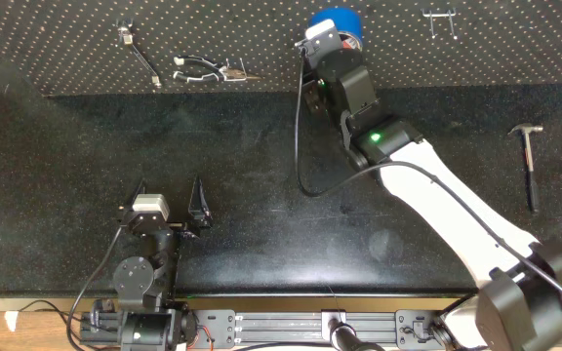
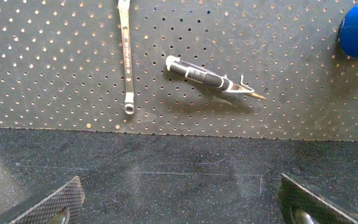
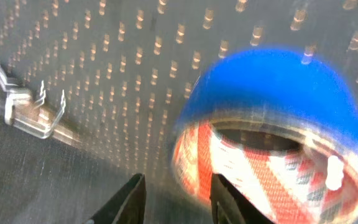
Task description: Place Tools Onto Pegboard
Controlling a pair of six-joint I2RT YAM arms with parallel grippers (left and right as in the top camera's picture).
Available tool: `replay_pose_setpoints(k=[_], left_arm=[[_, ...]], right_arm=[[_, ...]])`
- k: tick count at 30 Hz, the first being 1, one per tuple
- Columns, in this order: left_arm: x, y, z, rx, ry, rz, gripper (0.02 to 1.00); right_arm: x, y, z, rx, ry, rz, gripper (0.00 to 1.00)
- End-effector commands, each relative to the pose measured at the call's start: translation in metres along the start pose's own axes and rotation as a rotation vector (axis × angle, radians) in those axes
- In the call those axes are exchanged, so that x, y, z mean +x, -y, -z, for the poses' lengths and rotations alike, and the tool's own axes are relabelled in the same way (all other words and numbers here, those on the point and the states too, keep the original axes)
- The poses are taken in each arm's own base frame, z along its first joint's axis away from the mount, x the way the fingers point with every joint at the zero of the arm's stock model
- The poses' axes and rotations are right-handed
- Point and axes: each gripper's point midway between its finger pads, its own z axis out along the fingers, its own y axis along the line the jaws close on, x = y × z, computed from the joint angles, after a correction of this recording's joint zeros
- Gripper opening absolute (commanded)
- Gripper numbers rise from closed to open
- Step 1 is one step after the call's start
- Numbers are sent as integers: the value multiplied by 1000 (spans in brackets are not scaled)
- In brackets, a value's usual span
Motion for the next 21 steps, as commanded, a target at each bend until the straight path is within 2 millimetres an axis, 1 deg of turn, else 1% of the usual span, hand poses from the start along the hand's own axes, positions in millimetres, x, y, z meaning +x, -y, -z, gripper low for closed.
replay_pose_setpoints(k=[1,2,3,4,5,6,7,8,9,10,11,12,14,15,17,18,19,21], left_arm=[[0,-2,0,-11,1,12,996],[0,-2,0,-11,1,12,996],[0,-2,0,-11,1,12,996],[0,-2,0,-11,1,12,996],[0,-2,0,-11,1,12,996],[0,-2,0,-11,1,12,996],[0,-2,0,-11,1,12,996],[0,-2,0,-11,1,12,996],[0,-2,0,-11,1,12,993],[0,-2,0,-11,1,12,996],[0,-2,0,-11,1,12,998],[0,-2,0,-11,1,12,998],[0,-2,0,-11,1,12,998],[0,-2,0,-11,1,12,996],[0,-2,0,-11,1,12,996],[0,-2,0,-11,1,12,996],[0,-2,0,-11,1,12,996],[0,-2,0,-11,1,12,996]], right_arm=[[36,12,57,-19,-195,-41,391],[57,25,66,14,-285,-101,428],[89,48,77,72,-408,-180,467],[122,77,89,144,-526,-262,478],[150,108,99,218,-612,-335,520],[168,132,107,269,-652,-386,704],[185,153,117,311,-693,-425,831],[198,166,125,336,-727,-450,947],[224,189,144,372,-794,-485,963],[236,204,156,388,-825,-491,963],[250,224,173,405,-859,-492,976],[260,234,180,409,-883,-496,1000],[292,256,193,408,-960,-528,993],[301,260,196,401,-982,-535,993],[333,270,199,369,-1051,-572,993],[342,270,194,324,-1057,-573,993],[348,269,183,269,-1045,-559,993],[353,272,172,243,-1037,-537,993]])
